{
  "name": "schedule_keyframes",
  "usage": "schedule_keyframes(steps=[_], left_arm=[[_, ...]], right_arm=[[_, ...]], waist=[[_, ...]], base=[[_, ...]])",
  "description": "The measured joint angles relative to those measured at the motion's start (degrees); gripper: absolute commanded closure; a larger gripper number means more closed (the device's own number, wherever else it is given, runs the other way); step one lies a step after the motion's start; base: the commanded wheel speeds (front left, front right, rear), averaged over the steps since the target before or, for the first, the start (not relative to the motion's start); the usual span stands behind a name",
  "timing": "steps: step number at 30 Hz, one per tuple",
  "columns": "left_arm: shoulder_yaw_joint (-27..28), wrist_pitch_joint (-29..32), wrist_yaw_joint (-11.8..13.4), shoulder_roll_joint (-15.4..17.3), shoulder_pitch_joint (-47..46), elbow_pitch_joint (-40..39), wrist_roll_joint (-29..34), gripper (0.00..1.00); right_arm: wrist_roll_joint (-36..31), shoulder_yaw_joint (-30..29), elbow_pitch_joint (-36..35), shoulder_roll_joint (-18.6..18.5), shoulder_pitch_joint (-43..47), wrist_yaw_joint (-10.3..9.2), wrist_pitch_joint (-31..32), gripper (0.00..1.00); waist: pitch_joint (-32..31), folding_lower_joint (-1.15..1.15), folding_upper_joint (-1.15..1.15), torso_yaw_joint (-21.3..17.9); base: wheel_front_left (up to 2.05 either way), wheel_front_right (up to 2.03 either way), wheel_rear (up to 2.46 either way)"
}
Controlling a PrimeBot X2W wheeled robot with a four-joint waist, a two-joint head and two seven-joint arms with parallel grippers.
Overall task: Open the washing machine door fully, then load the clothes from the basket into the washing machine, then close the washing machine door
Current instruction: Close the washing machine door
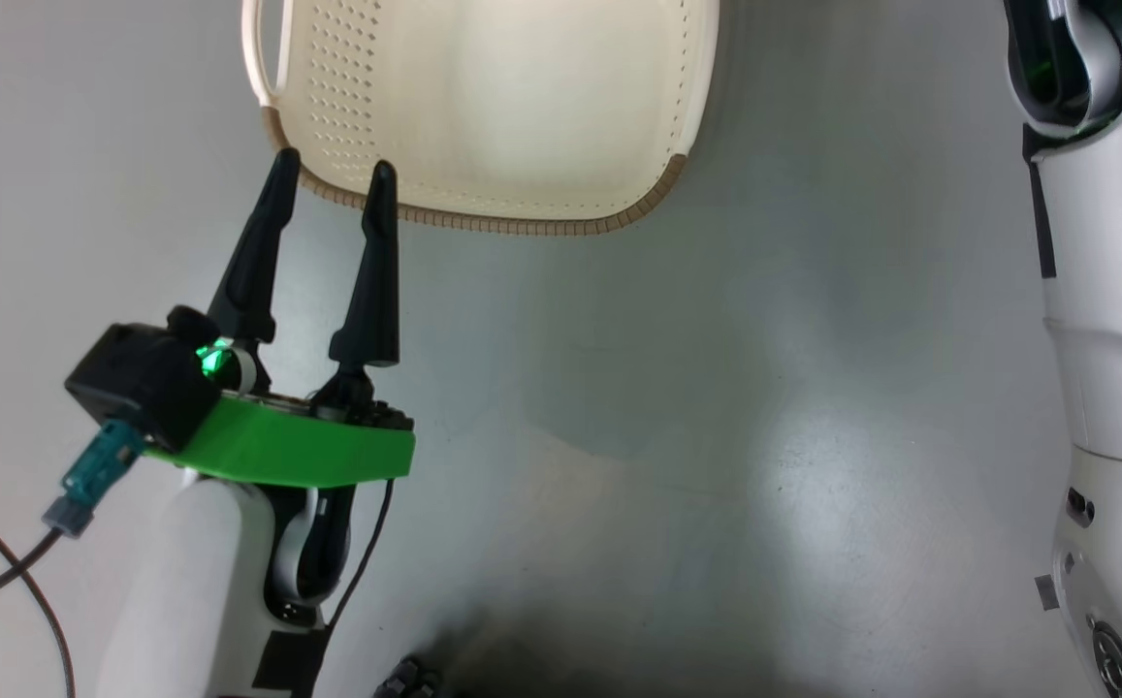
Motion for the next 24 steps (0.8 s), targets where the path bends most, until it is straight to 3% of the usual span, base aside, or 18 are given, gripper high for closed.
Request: schedule_keyframes(steps=[12,24], left_arm=[[-0.15,0.00,0.00,0.00,-0.22,0.14,-0.09,0.00],[2.30,0.00,-0.01,-0.01,0.85,0.44,0.56,0.00]], right_arm=[[-0.51,0.92,1.36,-0.22,-1.48,0.00,0.01,1.00],[3.74,4.87,0.21,-2.24,7.96,-0.08,0.02,1.00]], waist=[[-0.57,0.00,0.00,0.09],[-5.17,0.00,0.00,-1.37]], base=[[0.00,0.00,0.00],[0.00,0.00,0.00]])
